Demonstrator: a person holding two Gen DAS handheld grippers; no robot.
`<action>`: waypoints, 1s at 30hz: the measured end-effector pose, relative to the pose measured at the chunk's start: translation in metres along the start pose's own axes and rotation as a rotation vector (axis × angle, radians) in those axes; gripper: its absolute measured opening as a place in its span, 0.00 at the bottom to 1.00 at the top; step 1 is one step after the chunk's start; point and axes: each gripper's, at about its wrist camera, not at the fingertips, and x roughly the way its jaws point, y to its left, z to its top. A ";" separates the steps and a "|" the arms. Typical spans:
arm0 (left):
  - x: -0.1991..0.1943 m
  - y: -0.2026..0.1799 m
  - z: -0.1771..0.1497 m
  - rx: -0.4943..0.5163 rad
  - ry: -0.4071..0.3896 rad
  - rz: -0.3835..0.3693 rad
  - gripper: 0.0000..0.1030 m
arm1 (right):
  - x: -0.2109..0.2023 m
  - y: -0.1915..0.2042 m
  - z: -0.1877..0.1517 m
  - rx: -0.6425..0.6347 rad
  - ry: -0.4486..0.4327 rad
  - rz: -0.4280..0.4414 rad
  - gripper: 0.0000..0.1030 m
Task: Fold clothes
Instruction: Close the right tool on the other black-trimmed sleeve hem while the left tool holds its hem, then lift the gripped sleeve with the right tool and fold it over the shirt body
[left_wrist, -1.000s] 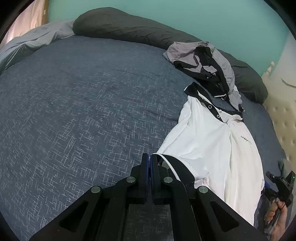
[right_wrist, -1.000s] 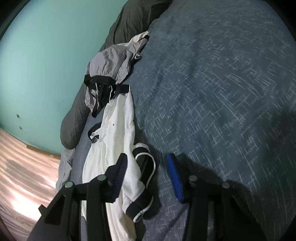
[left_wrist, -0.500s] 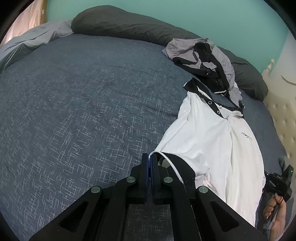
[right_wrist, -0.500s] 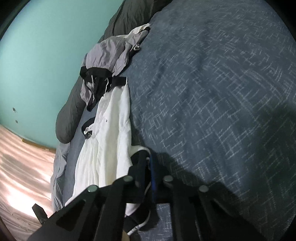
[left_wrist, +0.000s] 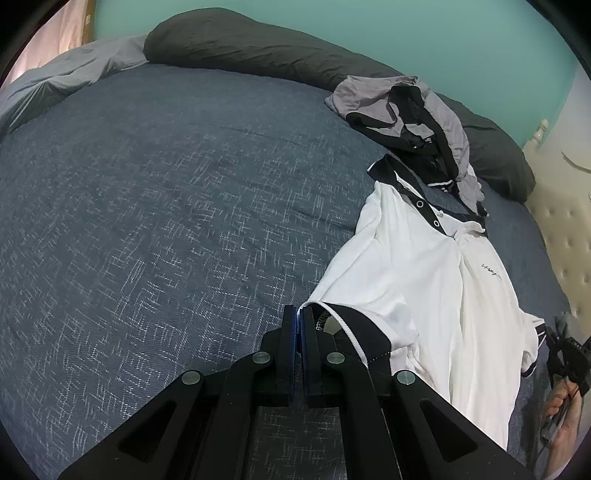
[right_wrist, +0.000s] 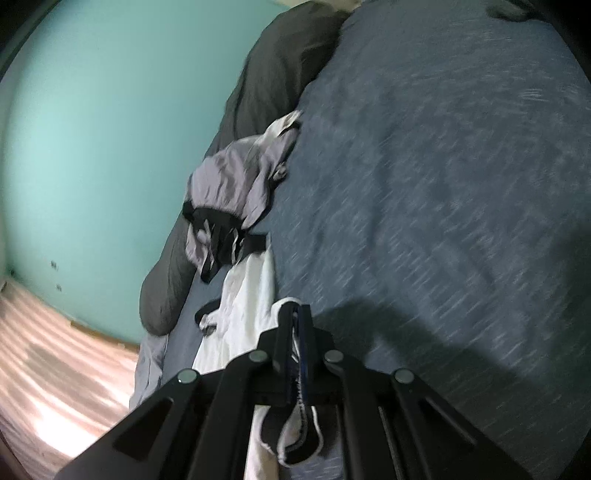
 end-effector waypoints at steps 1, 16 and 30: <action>0.000 0.000 0.000 -0.001 0.001 0.000 0.02 | -0.003 -0.004 0.003 0.010 -0.013 -0.005 0.03; 0.002 0.000 -0.002 -0.007 0.010 -0.001 0.02 | -0.014 -0.026 0.018 0.025 -0.050 -0.110 0.06; 0.004 -0.003 -0.003 -0.009 0.019 -0.005 0.02 | -0.002 0.005 -0.022 0.000 0.131 -0.063 0.34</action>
